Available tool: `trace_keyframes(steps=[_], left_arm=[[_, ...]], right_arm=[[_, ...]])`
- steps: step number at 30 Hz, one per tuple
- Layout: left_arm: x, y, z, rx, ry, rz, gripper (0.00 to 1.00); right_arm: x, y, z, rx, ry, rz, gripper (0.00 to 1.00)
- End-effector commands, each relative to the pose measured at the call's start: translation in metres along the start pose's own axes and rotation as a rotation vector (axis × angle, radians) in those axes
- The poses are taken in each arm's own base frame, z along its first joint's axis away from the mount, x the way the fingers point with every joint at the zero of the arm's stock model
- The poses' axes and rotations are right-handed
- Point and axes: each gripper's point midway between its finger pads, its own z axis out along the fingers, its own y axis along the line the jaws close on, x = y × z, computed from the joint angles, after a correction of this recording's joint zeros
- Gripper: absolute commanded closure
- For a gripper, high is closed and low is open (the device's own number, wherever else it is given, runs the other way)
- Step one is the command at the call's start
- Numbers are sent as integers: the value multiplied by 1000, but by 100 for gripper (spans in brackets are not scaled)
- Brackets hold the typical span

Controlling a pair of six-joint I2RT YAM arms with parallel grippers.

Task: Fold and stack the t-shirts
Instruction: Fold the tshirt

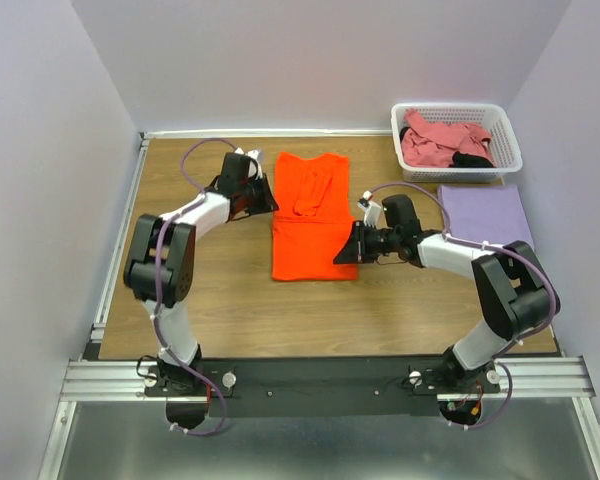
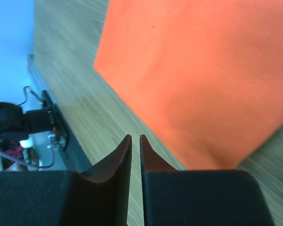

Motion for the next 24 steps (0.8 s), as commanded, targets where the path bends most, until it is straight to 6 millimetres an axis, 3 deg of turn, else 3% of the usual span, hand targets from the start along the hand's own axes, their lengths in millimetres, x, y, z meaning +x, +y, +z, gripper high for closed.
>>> trace_keyframes(steps=[1,4,5,8,12,13,17,21,23,24], left_arm=[[43,-34,-43,161,40,52,76],[81,-47,-55,217,104,82,76],[107,-43,-57,226,154,69,76],[144,-36,-61,238,209,51,76],[167,-23,-57,212,250,-8,76],[175,-16,-56,190,276,-28,85],[177,14,-57,73,277,-96,89],[164,20,-65,21,247,-83,89],[153,20,-73,-1,223,-60,89],[149,18,-76,-3,210,-50,88]], right_arm=[[7,10,3,-151,21,27,82],[11,7,8,-217,19,73,82],[15,7,8,-239,35,93,82],[23,-8,15,-238,52,120,82],[31,-32,22,-225,65,167,82],[31,-40,21,-213,59,186,82],[53,-77,26,-161,85,295,83],[55,-75,17,-151,79,318,83],[40,-67,9,-123,42,249,82],[48,-67,3,-81,81,276,82]])
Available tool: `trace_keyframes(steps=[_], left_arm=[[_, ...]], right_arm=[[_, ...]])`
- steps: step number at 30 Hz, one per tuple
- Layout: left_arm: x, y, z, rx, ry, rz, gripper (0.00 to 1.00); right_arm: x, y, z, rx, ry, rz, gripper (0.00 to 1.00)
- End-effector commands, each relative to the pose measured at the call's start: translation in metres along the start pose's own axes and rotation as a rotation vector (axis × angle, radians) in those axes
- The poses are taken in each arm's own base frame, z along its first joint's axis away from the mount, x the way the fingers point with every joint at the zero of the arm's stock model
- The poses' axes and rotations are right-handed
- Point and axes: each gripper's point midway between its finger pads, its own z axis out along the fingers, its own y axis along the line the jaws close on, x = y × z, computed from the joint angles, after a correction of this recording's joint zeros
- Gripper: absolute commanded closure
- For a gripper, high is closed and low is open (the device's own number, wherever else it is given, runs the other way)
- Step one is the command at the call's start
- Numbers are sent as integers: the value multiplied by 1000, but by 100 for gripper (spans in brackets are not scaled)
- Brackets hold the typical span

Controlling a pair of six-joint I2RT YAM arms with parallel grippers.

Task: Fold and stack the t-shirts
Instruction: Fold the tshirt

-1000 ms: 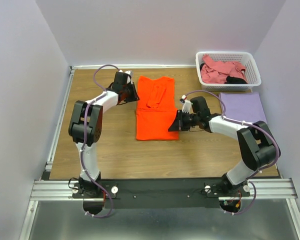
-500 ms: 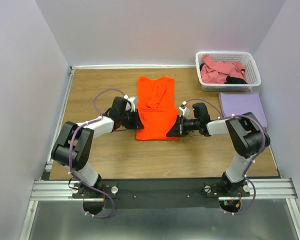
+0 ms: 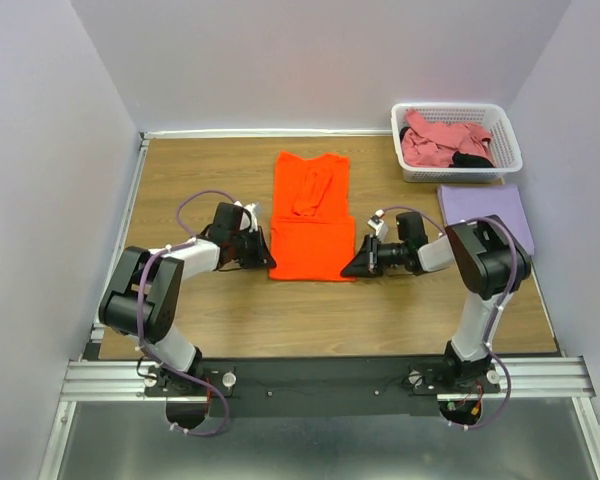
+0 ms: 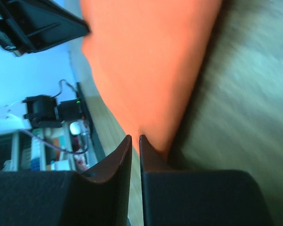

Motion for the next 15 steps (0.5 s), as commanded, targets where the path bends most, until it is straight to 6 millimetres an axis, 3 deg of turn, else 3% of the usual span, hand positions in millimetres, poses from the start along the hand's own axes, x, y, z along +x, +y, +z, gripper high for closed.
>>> trace_keyframes(steps=[1,3,4,5,6,8,9,10,12,15], left_arm=[[-12,13,-24,-132,-56,33,87],[-18,11,-32,-150,-78,55,81],[-22,9,-36,-156,-89,68,67],[-28,8,-44,-175,-108,85,63],[-31,7,-49,-186,-120,97,51],[-40,4,-62,-211,-173,128,45],[-44,3,-67,-225,-193,160,34],[-51,7,-78,-278,-237,174,27],[-56,8,-87,-325,-277,201,11],[-64,5,-98,-354,-332,211,5]], right_arm=[[-7,-7,-19,182,-46,-34,81],[-13,3,-28,217,-61,-94,78],[-10,6,-32,236,-50,-81,76],[-19,18,-38,242,-81,-120,71],[-14,19,-42,268,-67,-93,69],[-23,30,-48,324,-105,-139,62],[-16,33,-48,363,-89,-135,59],[-22,25,-53,454,-125,-139,54],[-24,29,-59,551,-142,-131,48],[-21,22,-57,727,-137,-114,41]])
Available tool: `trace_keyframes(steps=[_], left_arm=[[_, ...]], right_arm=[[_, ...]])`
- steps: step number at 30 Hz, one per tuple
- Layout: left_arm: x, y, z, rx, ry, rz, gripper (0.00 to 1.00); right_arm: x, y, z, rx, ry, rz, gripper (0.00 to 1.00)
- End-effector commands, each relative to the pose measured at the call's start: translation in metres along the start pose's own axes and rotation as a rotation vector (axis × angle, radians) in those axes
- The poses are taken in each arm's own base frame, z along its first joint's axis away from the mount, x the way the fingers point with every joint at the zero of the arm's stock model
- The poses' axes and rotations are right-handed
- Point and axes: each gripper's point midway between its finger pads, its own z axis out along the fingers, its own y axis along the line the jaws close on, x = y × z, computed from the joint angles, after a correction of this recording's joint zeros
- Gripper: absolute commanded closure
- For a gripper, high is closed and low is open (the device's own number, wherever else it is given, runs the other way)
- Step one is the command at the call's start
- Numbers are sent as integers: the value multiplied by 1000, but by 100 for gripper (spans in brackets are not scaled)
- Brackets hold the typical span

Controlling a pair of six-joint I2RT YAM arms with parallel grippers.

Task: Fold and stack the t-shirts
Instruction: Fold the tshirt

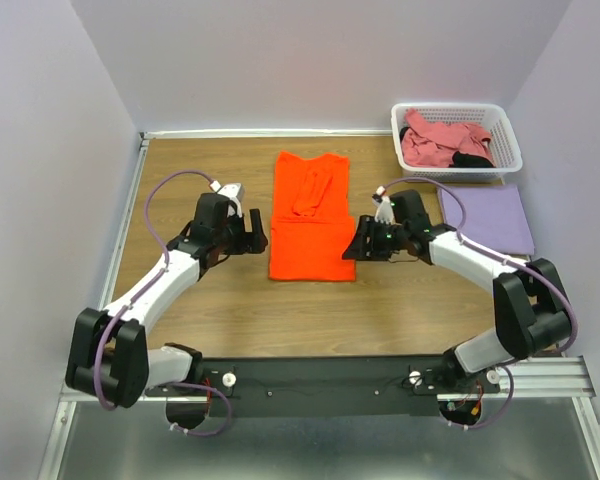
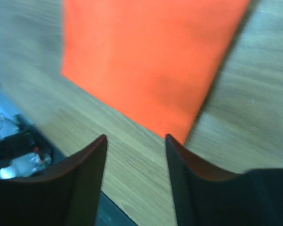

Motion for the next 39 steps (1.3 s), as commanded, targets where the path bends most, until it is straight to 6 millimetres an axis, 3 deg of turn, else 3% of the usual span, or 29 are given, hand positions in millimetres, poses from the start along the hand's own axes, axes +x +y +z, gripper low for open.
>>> trace_keyframes(steps=[1,6,8,21,28,34,37,39], left_arm=[[-15,19,-12,-140,-66,43,4],[-10,24,-9,-188,-56,36,2],[-9,22,-9,-192,-57,32,2],[7,11,4,-194,-7,71,7],[19,0,14,-185,36,102,10],[31,-2,18,-192,73,121,11],[34,-3,20,-187,92,122,12],[39,-3,23,-181,113,126,13]], right_arm=[[23,-26,1,350,73,19,38],[36,-33,18,521,123,7,37],[32,-31,24,565,111,-13,37],[43,-35,34,654,159,-7,40],[64,-47,46,695,233,-13,46],[84,-65,37,772,302,-2,56],[87,-66,34,783,308,-1,68],[88,-68,34,787,316,-3,83]])
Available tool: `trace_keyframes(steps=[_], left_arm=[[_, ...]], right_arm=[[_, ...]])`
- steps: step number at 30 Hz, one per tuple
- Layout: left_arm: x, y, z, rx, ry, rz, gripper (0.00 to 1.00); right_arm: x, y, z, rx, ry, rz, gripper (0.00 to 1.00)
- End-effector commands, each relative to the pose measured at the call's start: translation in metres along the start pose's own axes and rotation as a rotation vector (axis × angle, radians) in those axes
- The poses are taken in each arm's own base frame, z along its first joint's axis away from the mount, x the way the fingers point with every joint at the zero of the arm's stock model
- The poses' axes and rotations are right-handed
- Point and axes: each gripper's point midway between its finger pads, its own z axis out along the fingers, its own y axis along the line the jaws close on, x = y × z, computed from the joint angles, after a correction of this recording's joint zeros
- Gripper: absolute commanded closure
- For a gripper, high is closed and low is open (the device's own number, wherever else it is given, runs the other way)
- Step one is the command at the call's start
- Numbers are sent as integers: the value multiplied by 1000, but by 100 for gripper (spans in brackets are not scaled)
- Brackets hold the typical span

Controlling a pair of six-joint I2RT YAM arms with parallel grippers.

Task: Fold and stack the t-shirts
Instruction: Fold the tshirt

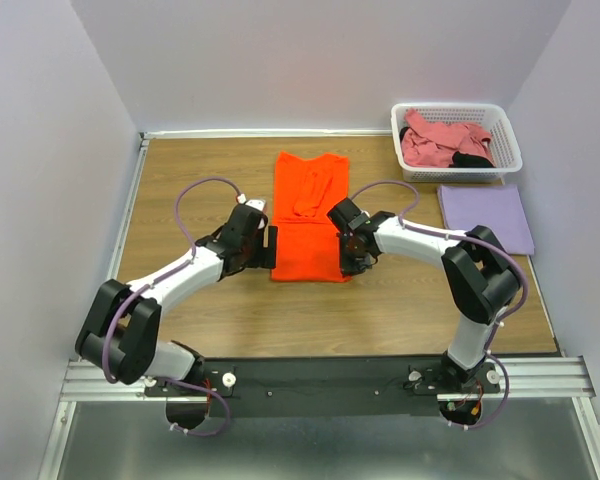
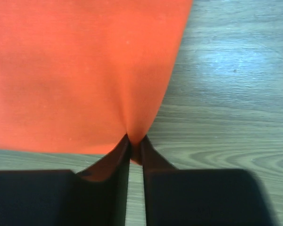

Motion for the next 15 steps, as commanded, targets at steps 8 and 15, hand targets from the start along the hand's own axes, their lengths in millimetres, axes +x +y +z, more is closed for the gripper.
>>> trace_keyframes(steps=[8,15], left_arm=[[27,-11,15,-12,152,28,17],[31,-23,16,-13,185,27,23]], right_arm=[[43,-28,23,131,138,-63,99],[45,-27,24,108,140,-89,100]])
